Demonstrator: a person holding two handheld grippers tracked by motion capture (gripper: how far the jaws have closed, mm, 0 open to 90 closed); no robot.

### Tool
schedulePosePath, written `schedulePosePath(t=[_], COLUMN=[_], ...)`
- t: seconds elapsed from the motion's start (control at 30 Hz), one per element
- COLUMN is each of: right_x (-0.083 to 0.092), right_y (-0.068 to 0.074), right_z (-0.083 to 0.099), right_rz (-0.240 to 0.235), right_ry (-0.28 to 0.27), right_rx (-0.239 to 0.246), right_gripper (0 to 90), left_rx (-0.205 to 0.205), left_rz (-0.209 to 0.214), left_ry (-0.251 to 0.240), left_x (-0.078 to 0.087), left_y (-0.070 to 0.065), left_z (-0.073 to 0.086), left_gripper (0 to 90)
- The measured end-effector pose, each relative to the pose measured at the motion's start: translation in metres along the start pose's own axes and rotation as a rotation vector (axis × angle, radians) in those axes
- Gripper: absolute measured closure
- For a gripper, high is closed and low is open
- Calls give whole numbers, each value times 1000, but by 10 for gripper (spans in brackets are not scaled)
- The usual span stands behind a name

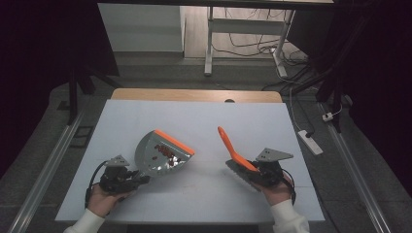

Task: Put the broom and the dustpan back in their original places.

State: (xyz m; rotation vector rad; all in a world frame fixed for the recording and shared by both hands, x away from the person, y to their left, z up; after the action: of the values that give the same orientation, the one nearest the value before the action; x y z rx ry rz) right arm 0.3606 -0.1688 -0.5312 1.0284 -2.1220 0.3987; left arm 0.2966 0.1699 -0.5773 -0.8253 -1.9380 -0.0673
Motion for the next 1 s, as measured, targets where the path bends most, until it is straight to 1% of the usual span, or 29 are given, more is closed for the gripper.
schedulePosePath(t=[0.17,0.27,0.4,0.47,0.53,0.63,0.73,0.83,0.9,1.0], right_x=[1,1,0,1,3,5,8,12,15,16], right_y=[2,4,4,3,2,-1,-3,-5,-6,-6], right_z=[3,4,7,8,10,12,14,16,18,20], right_rz=[-12,-17,-27,-36,-38,-43,-51,-54,-59,-70], right_ry=[4,11,24,28,30,29,27,30,29,29], right_rx=[7,7,-2,-20,-41,-54,-72,-99,-108,-121], right_gripper=[698,698,698,698,698,698,698,698,698,698], left_rx=[11,17,40,51,67,102,138,162,189,219], left_rz=[-3,-18,-25,-38,-49,-61,-82,-89,-100,-125], left_ry=[-6,-3,-6,-8,-11,-15,-20,-27,-32,-42], left_x=[1,1,1,2,2,2,3,4,4,4], left_y=[2,3,4,4,6,8,12,13,15,19], left_z=[2,4,8,10,12,15,18,21,22,22], left_gripper=[616,616,616,616,616,616,616,616,616,616])
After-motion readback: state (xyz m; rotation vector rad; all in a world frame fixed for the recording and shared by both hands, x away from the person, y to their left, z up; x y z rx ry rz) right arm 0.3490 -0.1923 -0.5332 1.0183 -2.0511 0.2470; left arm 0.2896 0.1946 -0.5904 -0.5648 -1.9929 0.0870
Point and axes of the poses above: each handheld gripper's, and its own axes: x roughly backward along the jaws, z roughly out of its underside, y roughly to its left, the point moved 10 cm from there along -x, roughly forward along the jaws, and after that the axes turned 12 degrees about y, right-handed, at the moved point
